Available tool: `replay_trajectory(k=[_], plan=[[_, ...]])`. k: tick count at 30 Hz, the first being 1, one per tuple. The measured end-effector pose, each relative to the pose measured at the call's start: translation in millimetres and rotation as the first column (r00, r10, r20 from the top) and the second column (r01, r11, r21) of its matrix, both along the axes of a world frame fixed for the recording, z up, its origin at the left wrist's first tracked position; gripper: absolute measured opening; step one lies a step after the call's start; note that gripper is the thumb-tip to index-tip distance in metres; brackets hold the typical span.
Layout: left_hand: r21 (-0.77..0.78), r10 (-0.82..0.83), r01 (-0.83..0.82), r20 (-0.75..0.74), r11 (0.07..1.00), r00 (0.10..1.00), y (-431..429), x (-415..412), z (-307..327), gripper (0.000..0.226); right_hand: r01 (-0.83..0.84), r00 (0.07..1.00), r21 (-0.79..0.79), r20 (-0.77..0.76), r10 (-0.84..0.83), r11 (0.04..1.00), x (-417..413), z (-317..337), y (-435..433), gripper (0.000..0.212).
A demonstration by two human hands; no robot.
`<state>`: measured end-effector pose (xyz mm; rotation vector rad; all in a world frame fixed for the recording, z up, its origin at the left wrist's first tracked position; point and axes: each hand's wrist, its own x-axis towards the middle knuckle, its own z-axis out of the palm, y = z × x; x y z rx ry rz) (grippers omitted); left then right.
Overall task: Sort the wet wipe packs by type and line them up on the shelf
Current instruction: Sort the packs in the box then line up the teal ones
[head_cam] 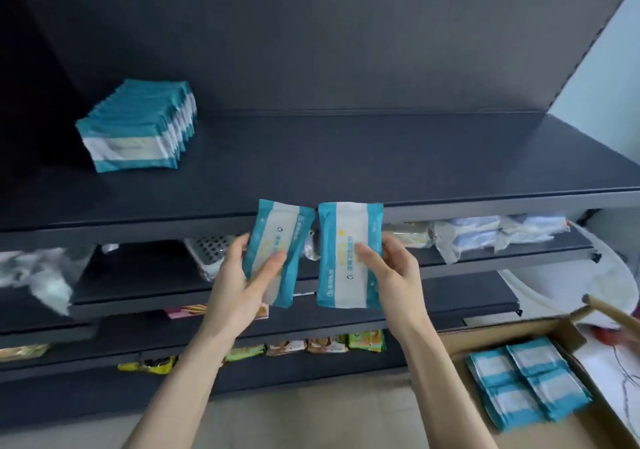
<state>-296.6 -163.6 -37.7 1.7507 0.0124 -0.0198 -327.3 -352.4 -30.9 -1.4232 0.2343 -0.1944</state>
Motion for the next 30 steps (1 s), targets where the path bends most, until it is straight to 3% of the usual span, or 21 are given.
replay_trajectory(k=[3,7,10,15,17,20,24,30], plan=[[0.011,0.066,-0.067,0.045,0.998,0.997,53.4,22.7,6.6,0.028,-0.018,1.0,-0.003,0.01,0.018,1.0,27.3,8.4,47.9,0.01],[-0.133,0.148,-0.136,0.081,0.982,0.986,118.5,54.6,18.0,0.011,-0.02,0.998,0.061,0.057,0.017,0.998,64.7,16.1,109.9,0.005],[-0.241,0.177,-0.16,0.048,0.957,0.983,155.7,79.7,26.9,0.019,0.019,0.995,0.122,0.095,-0.031,0.992,90.5,21.6,148.2,0.017],[-0.354,0.242,-0.214,0.038,0.911,0.969,199.8,118.4,40.1,0.053,0.047,0.99,0.099,0.13,-0.06,0.994,129.3,31.8,193.1,0.043],[-0.399,0.274,-0.25,0.002,0.882,0.962,213.3,133.2,42.2,0.051,0.043,0.991,0.073,0.127,-0.052,0.996,145.5,35.0,204.5,0.047],[-0.491,0.302,-0.292,-0.061,0.821,0.951,228.4,154.6,41.1,0.031,0.034,0.993,0.045,0.112,-0.039,0.998,168.9,35.2,217.6,0.034],[-0.401,0.379,-0.362,-0.039,0.841,0.924,243.8,180.0,35.1,0.019,0.079,0.991,0.008,0.111,-0.079,0.997,194.4,32.0,225.6,0.016],[-0.221,0.239,-0.229,0.015,0.948,0.971,253.7,203.6,25.4,0.021,0.078,0.989,-0.006,0.125,-0.076,0.997,225.3,26.9,225.2,0.02]])
